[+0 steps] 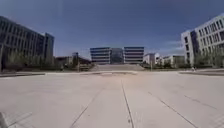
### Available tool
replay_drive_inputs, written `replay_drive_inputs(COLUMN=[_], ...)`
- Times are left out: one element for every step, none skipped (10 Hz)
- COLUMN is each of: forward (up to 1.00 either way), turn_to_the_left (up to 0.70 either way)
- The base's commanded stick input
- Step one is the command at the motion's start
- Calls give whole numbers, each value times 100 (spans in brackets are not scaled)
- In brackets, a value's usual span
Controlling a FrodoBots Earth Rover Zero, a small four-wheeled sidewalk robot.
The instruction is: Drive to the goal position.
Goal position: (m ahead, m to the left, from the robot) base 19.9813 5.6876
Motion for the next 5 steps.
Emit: replay_drive_inputs(forward=[70,70,70,70,70], turn_to_the_left=[7,15,29,14,-2])
